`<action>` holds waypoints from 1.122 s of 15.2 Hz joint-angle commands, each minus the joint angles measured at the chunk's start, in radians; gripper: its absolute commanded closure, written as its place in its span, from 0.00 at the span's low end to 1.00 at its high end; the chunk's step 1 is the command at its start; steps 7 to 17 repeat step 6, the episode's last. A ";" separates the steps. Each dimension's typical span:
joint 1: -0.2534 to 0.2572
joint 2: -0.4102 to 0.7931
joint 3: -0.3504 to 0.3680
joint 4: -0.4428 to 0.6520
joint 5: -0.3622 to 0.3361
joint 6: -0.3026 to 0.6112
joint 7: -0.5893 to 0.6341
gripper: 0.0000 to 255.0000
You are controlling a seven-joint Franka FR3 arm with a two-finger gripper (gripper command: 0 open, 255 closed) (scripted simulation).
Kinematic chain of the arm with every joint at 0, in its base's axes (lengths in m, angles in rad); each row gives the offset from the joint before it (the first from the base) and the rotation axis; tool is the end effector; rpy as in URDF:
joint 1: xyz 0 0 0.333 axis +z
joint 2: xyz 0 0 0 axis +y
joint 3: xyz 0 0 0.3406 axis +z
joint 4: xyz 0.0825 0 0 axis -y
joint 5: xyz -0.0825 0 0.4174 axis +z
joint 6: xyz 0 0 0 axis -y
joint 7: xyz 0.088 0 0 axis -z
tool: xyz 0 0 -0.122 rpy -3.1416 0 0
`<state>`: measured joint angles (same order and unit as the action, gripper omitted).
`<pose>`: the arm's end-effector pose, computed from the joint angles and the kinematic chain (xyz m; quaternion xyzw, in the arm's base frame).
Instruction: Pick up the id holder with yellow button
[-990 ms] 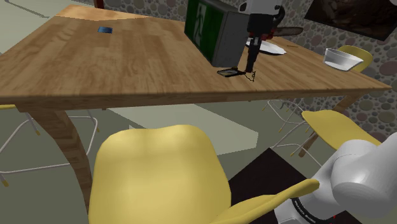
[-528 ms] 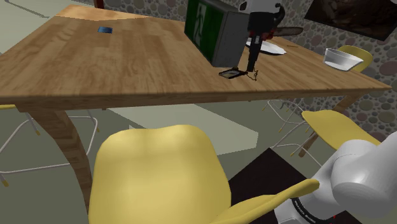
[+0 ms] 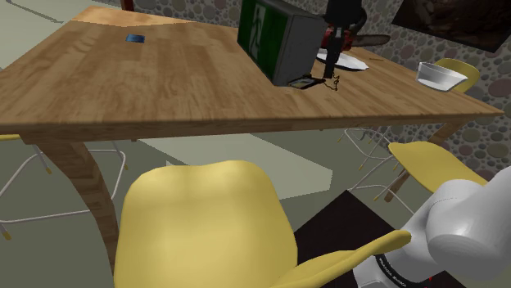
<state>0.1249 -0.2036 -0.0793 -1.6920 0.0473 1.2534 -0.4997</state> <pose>0.4779 0.0241 0.6606 -0.9542 -0.2735 0.1075 0.0567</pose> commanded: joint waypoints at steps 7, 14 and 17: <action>0.001 0.028 0.000 0.102 0.003 -0.075 0.004 1.00; 0.001 0.028 0.000 0.102 0.003 -0.075 0.004 1.00; 0.001 0.028 0.000 0.102 0.003 -0.075 0.004 1.00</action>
